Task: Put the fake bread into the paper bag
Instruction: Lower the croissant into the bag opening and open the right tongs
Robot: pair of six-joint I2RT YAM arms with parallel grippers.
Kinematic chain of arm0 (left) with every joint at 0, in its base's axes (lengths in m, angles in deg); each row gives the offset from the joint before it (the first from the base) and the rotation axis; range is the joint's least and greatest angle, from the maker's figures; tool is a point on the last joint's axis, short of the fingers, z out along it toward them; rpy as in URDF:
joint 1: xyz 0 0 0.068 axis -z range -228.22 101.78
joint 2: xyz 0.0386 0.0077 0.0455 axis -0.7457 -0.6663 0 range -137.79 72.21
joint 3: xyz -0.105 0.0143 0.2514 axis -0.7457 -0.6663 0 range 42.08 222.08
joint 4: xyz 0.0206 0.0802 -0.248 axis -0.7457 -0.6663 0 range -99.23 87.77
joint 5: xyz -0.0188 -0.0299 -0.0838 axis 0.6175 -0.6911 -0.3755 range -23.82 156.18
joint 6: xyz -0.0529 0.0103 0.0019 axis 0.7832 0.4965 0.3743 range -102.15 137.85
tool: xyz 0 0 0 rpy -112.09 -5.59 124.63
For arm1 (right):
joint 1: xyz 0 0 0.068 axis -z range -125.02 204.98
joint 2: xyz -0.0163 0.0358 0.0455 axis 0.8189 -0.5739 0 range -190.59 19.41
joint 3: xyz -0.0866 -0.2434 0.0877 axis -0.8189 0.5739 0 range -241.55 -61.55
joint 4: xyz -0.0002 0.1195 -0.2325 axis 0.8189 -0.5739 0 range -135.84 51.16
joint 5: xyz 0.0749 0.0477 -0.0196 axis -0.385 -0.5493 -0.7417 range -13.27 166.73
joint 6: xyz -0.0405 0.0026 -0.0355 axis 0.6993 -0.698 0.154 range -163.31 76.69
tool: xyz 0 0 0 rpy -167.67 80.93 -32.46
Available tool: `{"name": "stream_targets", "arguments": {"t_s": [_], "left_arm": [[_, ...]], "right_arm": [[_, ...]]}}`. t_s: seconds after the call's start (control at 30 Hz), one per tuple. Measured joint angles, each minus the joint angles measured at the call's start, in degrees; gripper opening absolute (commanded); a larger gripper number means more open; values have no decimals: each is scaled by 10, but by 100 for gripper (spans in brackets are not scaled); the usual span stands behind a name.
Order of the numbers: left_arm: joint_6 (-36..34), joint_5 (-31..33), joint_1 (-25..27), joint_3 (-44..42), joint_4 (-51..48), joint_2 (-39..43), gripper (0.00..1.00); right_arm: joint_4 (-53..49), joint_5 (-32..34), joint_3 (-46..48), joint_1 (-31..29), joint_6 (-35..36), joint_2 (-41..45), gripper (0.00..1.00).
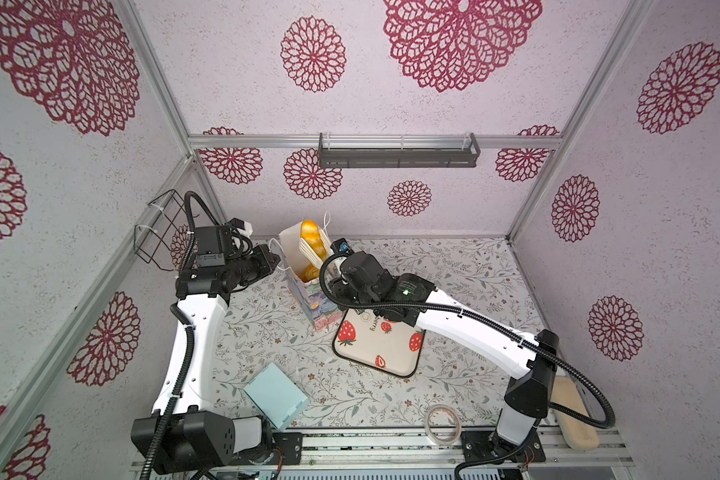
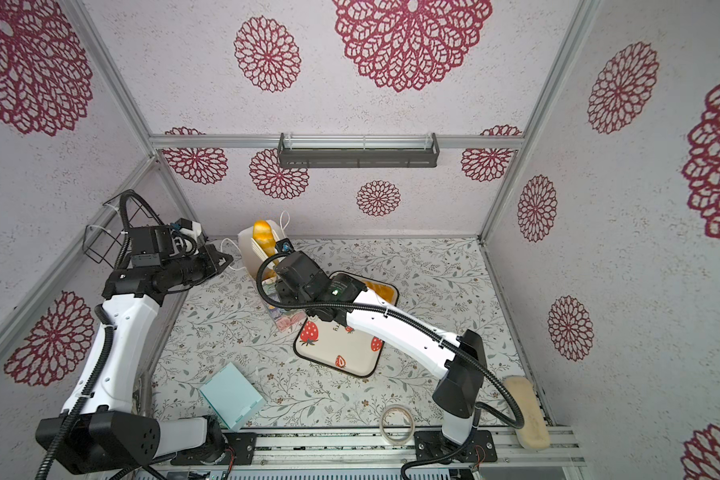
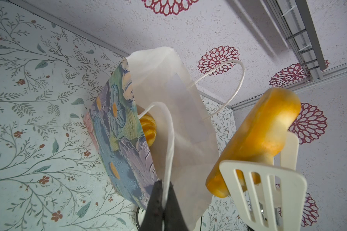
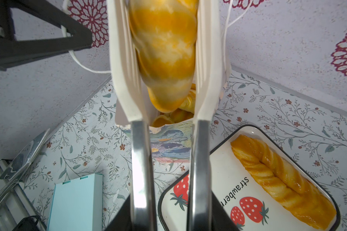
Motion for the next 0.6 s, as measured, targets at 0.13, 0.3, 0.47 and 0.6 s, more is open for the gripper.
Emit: {"name": "stream_targets", "arguments": {"t_s": [0.13,0.3,0.47,0.6], "left_arm": [[0,0,0,0,0,0,0],[0,0,0,0,0,0,0],[0,0,0,0,0,0,0],[0,0,0,0,0,0,0]], "right_arm": [[-9,0,0,0,0,0,46],[-12,0,0,0,0,0,47],[-16,0,0,1,0,0,50],[-17,0,0,3,0,-1,53]]}}
